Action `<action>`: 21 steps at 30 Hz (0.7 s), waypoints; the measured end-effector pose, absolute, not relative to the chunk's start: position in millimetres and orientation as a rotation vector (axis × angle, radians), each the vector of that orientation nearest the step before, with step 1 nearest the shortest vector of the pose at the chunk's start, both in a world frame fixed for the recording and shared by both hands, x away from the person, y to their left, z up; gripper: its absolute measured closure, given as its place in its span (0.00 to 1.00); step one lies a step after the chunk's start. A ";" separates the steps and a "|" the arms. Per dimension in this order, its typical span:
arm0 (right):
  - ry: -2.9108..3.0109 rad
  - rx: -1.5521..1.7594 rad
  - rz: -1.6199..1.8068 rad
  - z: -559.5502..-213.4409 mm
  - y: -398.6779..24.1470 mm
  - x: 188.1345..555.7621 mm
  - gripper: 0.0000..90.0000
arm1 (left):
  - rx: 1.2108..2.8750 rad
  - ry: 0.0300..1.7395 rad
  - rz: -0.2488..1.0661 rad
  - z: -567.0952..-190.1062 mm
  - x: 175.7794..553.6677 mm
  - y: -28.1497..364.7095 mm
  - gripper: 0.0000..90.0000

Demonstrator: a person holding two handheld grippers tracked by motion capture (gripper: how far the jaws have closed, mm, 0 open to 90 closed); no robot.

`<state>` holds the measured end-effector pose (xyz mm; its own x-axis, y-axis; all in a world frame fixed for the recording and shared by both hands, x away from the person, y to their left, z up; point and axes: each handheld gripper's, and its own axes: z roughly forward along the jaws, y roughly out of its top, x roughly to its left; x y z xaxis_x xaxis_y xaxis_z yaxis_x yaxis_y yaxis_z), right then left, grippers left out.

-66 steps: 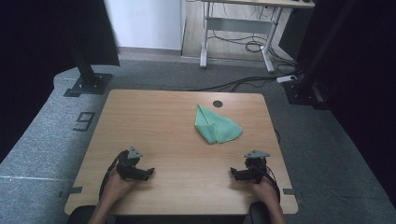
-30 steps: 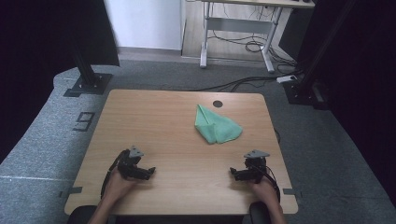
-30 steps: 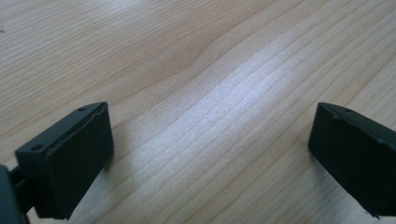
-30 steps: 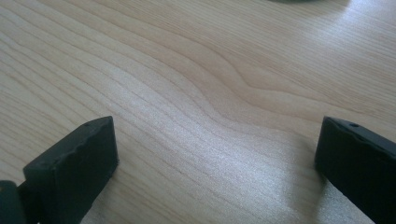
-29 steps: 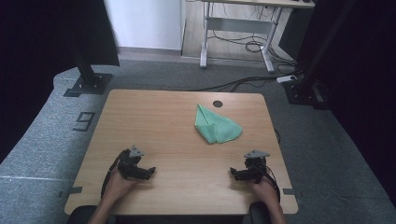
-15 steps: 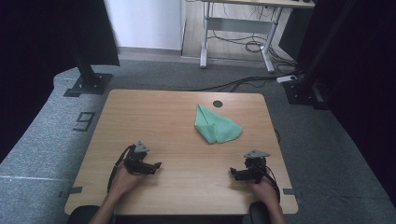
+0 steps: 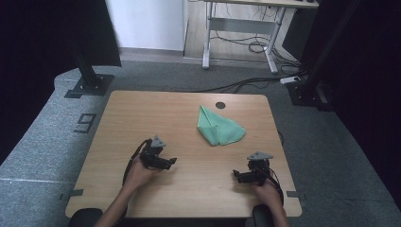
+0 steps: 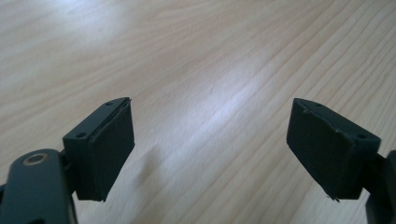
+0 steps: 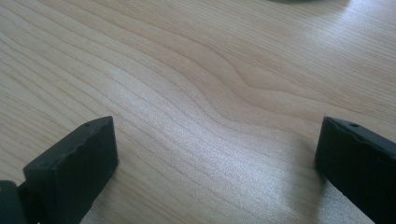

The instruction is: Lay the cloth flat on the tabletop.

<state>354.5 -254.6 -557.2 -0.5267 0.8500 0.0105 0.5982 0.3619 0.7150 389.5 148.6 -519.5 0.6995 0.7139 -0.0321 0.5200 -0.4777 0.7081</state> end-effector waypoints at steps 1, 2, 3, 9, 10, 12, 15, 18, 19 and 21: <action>2.267 1.269 0.962 -557.2 -254.6 354.5 0.00 | 2.190 0.933 0.346 -518.2 391.2 146.1 0.17; 2.267 1.269 0.962 -557.2 -254.6 354.5 0.00 | 2.189 0.929 0.346 -516.8 393.0 143.8 0.17; 2.267 1.269 0.962 -557.2 -254.6 354.5 0.00 | 2.189 0.927 0.343 -515.3 394.7 141.4 0.18; 2.267 1.269 0.962 -557.2 -254.6 354.5 0.00 | 2.191 0.889 0.328 -506.8 406.7 124.9 0.22; 2.267 1.269 0.962 -557.2 -254.6 354.5 0.00 | 2.192 0.884 0.329 -506.1 408.2 122.8 0.23; 2.267 1.269 0.962 -557.2 -254.6 354.5 0.00 | 2.190 0.873 0.323 -504.0 412.3 117.6 0.24; 2.267 1.269 0.962 -557.2 -254.6 354.5 0.00 | 2.185 0.861 0.317 -501.4 418.7 108.5 0.26; 2.267 1.269 0.962 -557.1 -254.6 354.5 0.00 | 2.181 0.848 0.316 -499.2 424.3 99.6 0.28; 2.268 1.269 0.962 -557.2 -254.6 354.5 0.00 | 2.182 0.841 0.313 -498.4 426.3 96.8 0.29; 2.268 1.269 0.962 -557.1 -254.6 354.5 0.00 | 2.176 0.832 0.305 -497.2 429.8 90.7 0.31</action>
<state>354.5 -254.6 -557.1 -0.5267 0.8500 0.0108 0.5985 0.3618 0.7148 429.8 90.7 -497.2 0.7577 0.6509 -0.0474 0.4658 -0.4886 0.7378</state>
